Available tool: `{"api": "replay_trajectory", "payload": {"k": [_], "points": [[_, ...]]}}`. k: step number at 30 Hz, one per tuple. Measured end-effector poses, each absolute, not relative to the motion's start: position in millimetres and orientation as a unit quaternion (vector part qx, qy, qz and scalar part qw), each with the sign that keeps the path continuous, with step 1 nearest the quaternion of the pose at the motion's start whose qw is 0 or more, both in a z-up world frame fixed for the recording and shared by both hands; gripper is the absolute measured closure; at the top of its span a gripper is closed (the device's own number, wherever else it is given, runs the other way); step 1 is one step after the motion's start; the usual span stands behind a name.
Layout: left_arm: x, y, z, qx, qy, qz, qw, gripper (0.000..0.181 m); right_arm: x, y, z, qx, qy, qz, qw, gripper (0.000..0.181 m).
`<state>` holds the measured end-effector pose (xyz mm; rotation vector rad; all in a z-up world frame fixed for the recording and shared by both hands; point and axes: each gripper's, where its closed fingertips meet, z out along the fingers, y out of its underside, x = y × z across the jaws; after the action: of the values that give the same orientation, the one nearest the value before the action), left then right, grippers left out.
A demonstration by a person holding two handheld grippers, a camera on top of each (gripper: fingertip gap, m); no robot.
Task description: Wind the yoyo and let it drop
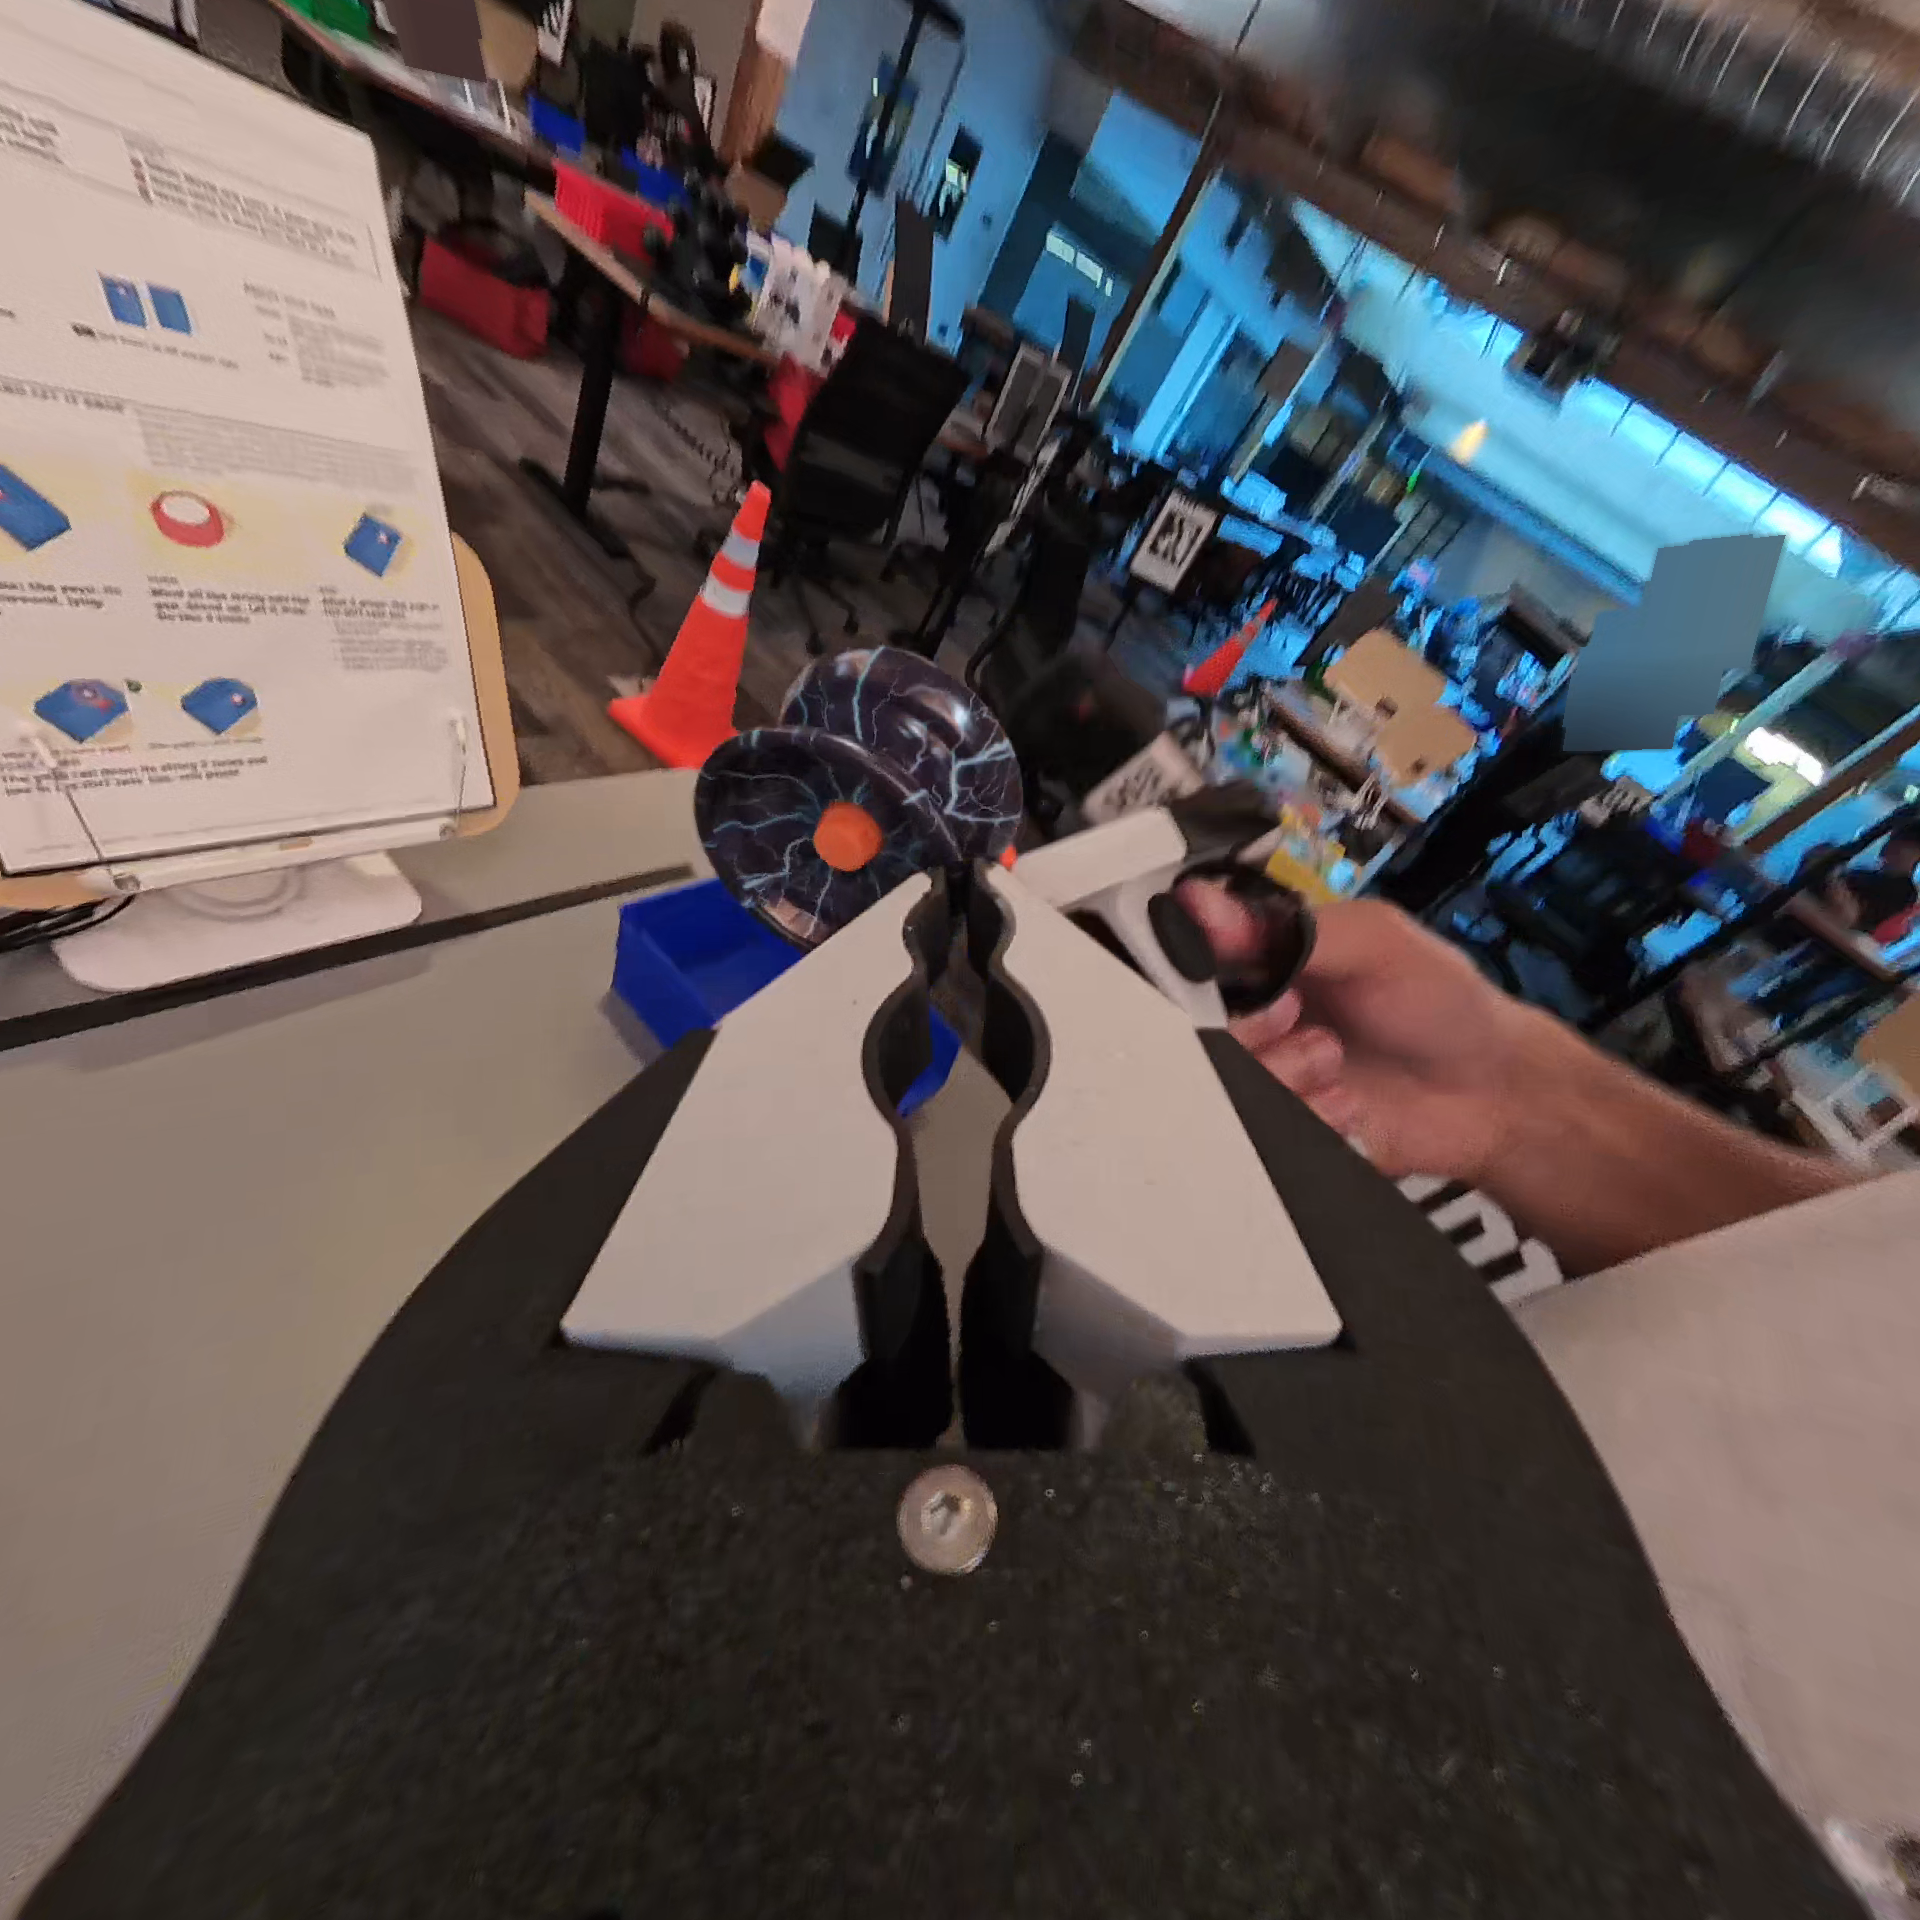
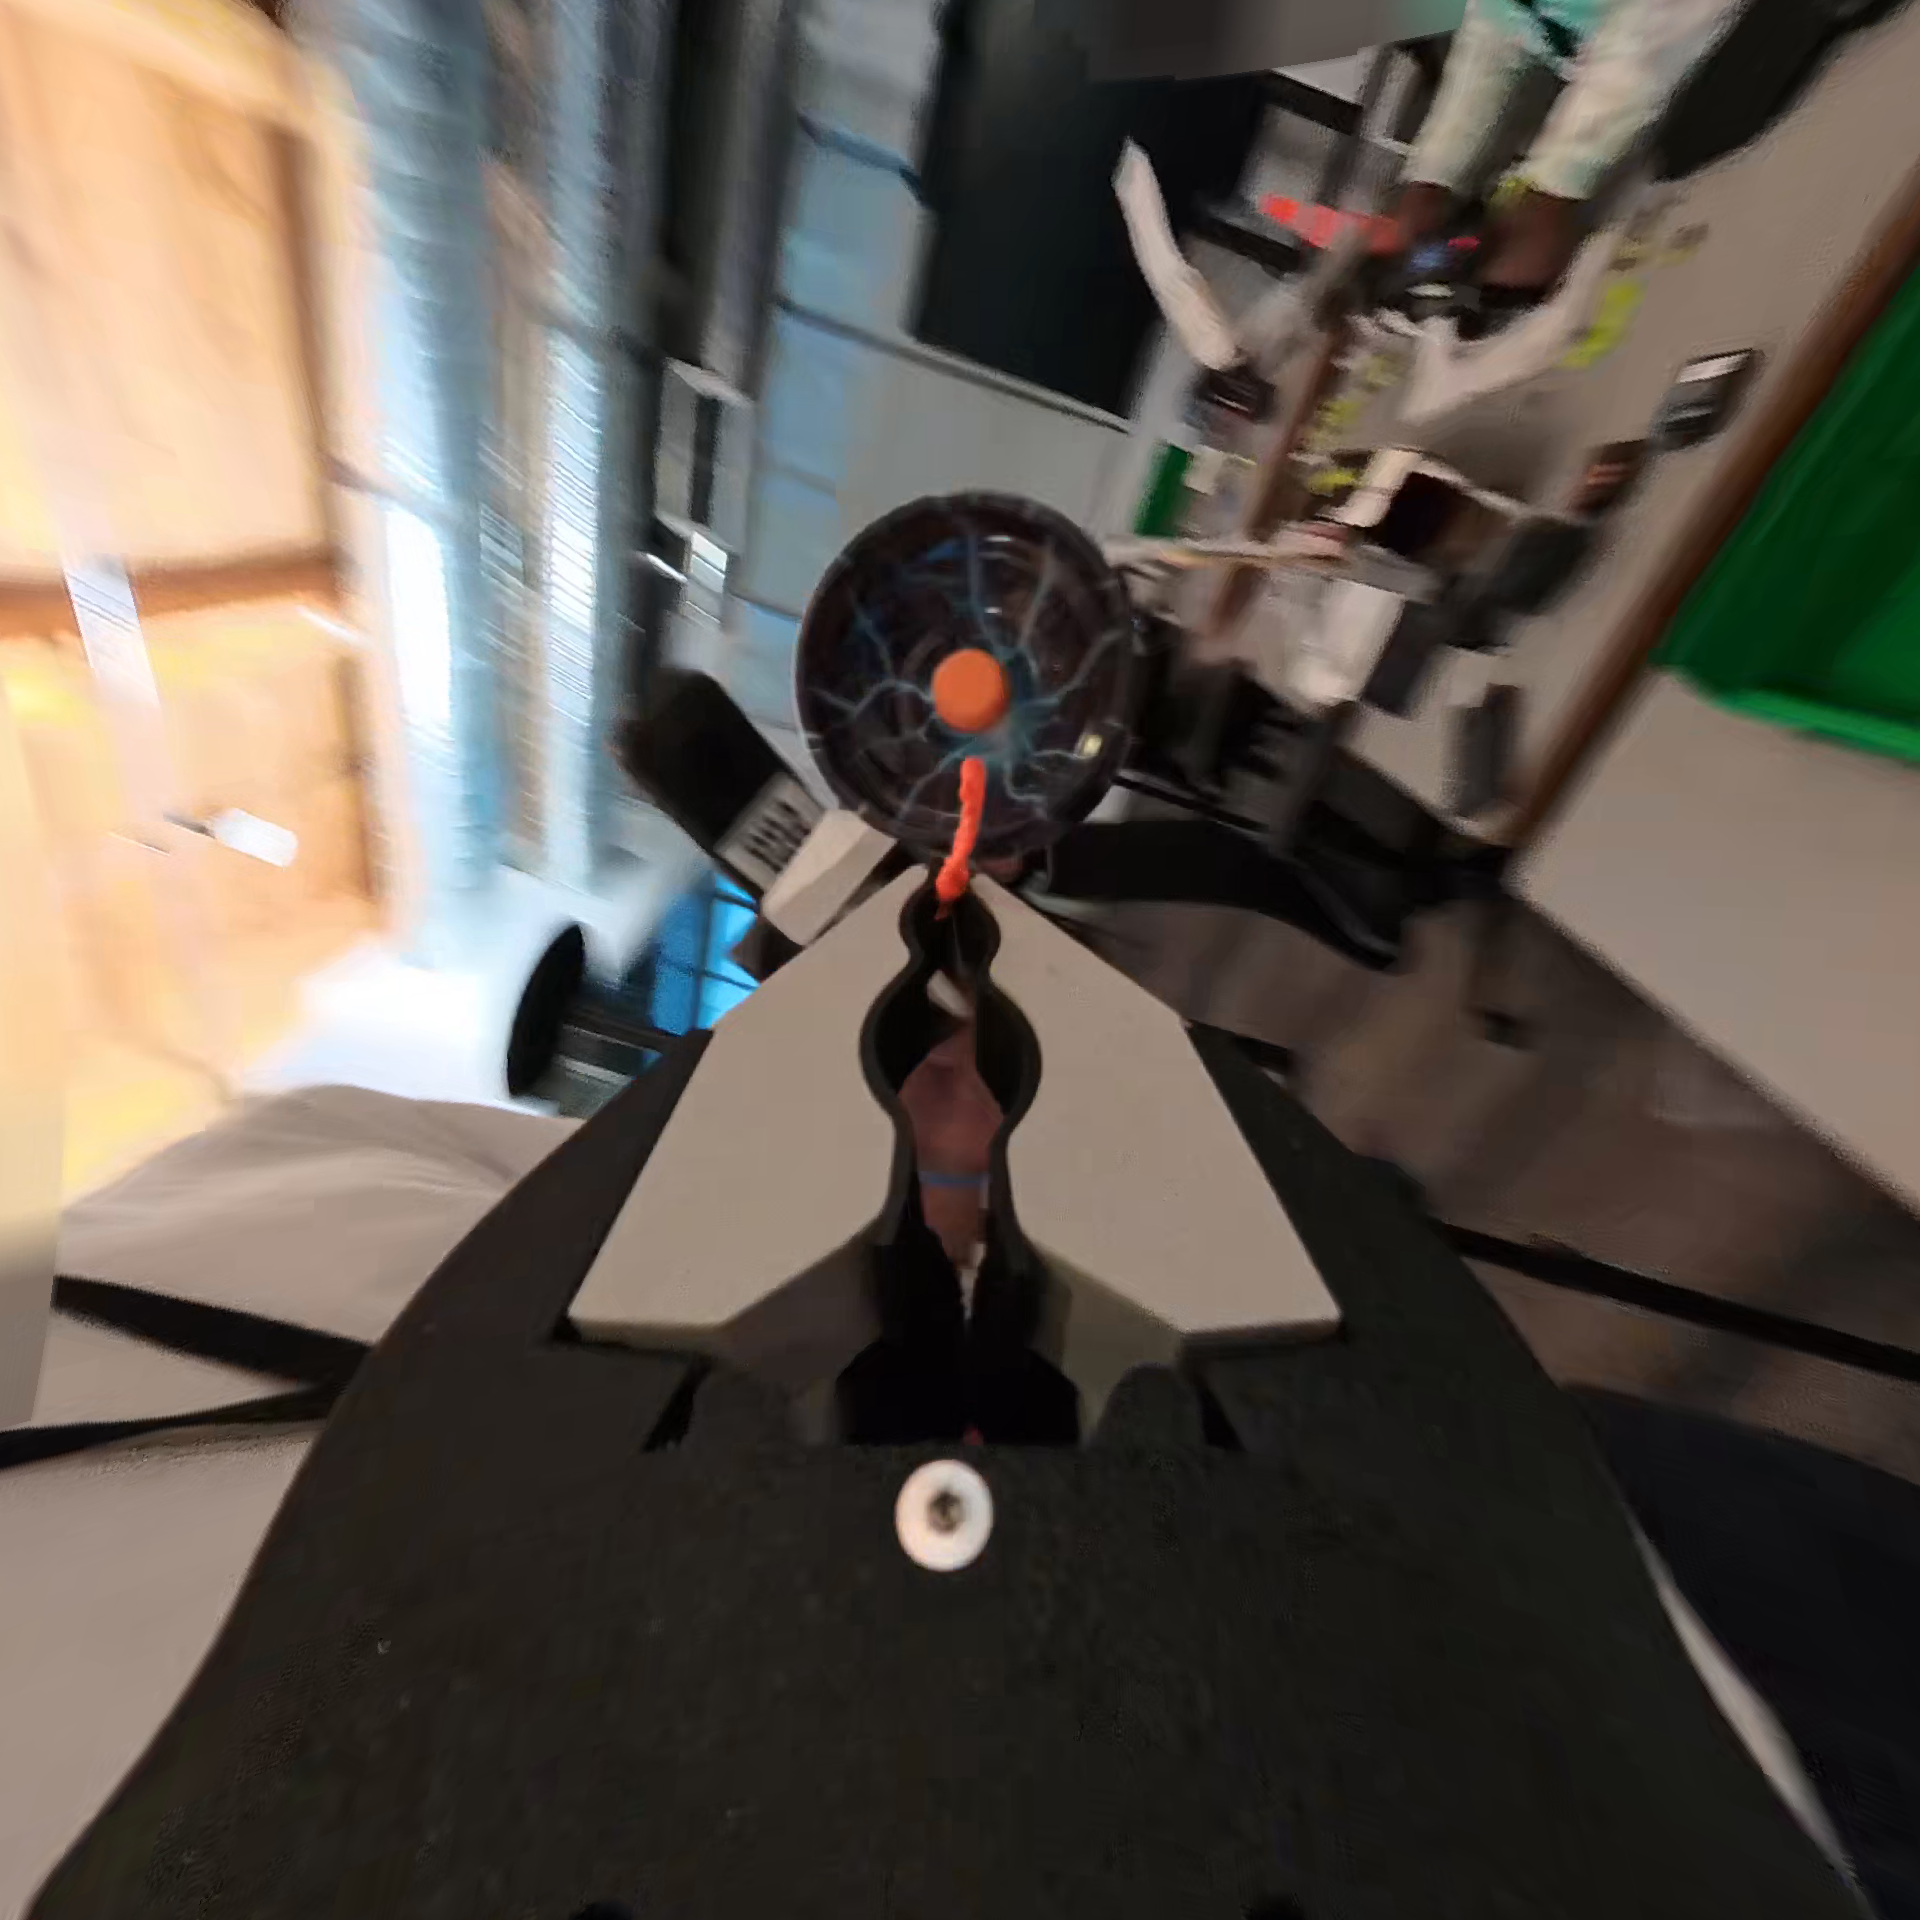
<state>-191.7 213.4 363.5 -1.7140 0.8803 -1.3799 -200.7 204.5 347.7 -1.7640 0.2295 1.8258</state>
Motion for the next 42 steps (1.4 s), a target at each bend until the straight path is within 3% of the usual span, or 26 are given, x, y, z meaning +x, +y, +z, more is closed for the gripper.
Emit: {"api": "replay_trajectory", "payload": {"k": [9, 16, 22, 30, 35, 37, 40, 42], "points": [[-182.4, 177.6, 397.6, -0.595, 0.38, -0.581, 0.405, 0.181, -178.0, 205.2, 371.3, -0.357, 0.215, 0.891, 0.181, 0.181], [-195.7, 153.2, 381.9, -0.537, 0.565, -0.428, 0.458, 0.181, -196.7, 207.3, 380.6, -0.463, 0.089, 0.878, 0.083, 0.178], [-199.0, 159.1, 372.8, -0.518, 0.619, -0.357, 0.47, 0.181, -201.7, 210.9, 388.6, -0.656, -0.105, 0.72, 0.202, 0.181], [-197.6, 176.7, 383.3, -0.523, 0.601, -0.337, 0.501, 0.181, -195.1, 201.1, 434.7, -0.68, -0.254, 0.557, 0.403, 0.181], [-196.4, 182.1, 393.0, -0.509, 0.605, -0.313, 0.526, 0.181, -187.8, 172.4, 451.2, -0.67, -0.298, 0.539, 0.414, 0.181], [-195.8, 183.1, 397.6, -0.502, 0.608, -0.306, 0.533, 0.181, -177.7, 171.1, 451.4, -0.673, -0.287, 0.524, 0.437, 0.169], [-195.5, 183.0, 405.0, -0.495, 0.608, -0.308, 0.539, 0.181, -161.9, 180.8, 443.0, -0.678, -0.244, 0.496, 0.485, 0.137], [-195.7, 181.5, 409.1, -0.489, 0.609, -0.307, 0.543, 0.181, -160.2, 187.1, 427.5, -0.687, -0.221, 0.486, 0.494, 0.099]]}}
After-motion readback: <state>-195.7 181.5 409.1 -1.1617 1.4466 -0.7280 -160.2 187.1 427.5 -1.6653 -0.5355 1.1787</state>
